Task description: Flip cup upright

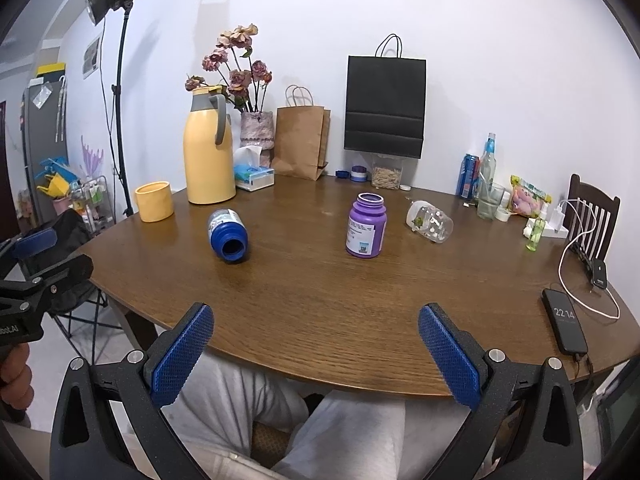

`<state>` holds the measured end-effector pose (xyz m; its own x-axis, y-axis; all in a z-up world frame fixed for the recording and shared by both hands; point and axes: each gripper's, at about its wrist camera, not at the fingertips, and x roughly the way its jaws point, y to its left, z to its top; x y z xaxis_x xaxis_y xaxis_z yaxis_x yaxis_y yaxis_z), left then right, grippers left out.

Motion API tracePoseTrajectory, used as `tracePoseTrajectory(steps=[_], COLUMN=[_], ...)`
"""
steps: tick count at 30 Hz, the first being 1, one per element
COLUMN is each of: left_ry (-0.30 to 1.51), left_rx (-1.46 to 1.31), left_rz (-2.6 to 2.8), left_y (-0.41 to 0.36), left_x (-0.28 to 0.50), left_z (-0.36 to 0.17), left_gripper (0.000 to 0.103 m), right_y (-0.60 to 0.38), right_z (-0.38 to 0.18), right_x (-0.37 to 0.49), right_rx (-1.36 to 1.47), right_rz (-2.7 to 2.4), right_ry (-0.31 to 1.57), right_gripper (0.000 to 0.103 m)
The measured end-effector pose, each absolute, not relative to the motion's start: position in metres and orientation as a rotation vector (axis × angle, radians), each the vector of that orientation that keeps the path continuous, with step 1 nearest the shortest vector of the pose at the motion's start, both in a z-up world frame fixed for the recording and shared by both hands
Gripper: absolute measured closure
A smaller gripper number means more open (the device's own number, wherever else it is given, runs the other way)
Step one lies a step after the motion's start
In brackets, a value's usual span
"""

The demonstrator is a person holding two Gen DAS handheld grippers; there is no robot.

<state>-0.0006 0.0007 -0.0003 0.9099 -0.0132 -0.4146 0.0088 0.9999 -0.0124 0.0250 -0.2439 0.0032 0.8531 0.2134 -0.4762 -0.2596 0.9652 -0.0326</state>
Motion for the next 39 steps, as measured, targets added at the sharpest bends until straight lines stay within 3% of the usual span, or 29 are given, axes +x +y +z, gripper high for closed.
tracePoseTrajectory(steps=[39], left_ry=[0.447], left_rx=[0.001], left_rz=[-0.01], left_y=[-0.0003], left_x=[0.004], left_z=[-0.0034], left_gripper=[0.0], right_y=[-0.2364], right_z=[-0.0001], right_x=[0.0238], right_rx=[-0.103], right_rz=[0.264], right_ry=[0.491], right_gripper=[0.0])
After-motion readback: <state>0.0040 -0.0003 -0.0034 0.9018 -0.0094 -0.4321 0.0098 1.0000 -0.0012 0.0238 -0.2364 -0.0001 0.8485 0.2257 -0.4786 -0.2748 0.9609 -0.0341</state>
